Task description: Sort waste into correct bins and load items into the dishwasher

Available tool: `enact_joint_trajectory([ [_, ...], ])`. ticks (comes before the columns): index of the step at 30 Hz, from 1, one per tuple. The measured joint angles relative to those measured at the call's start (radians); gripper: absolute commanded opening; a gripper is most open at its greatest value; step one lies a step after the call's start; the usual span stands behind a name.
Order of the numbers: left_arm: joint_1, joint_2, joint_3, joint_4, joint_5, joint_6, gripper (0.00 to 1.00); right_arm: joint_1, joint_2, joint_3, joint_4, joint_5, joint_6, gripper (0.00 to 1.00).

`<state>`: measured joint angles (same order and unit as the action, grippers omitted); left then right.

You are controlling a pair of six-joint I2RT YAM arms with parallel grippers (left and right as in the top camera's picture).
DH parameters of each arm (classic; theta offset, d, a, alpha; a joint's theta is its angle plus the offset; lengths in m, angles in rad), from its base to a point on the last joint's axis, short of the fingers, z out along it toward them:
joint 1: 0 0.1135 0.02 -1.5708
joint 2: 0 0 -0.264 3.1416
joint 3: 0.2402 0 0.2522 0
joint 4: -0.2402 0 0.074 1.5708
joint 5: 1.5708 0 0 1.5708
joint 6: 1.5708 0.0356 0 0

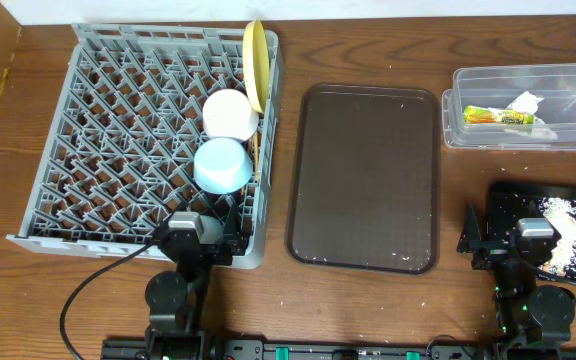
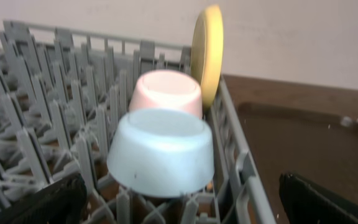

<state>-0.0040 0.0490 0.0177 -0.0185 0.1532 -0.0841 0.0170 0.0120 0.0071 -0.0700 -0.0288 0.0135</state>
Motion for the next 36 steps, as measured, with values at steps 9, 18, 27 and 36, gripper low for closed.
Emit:
enact_joint_trajectory([
  [9,0.0,-0.038,0.0,0.0,-0.002,0.003,0.99,0.0,0.0,0.0,0.0,0.0,0.0,0.99],
  [18,0.0,-0.038,0.0,0.0,-0.002,0.004,1.0,0.0,0.0,0.0,0.0,0.0,0.0,0.99],
  [27,0.0,-0.038,0.001,0.0,-0.002,0.004,1.0,0.0,0.0,0.0,0.0,0.0,0.0,0.99],
  [36,0.0,-0.038,0.001,0.0,-0.003,0.003,1.0,0.0,0.0,0.0,0.0,0.0,0.0,0.99],
])
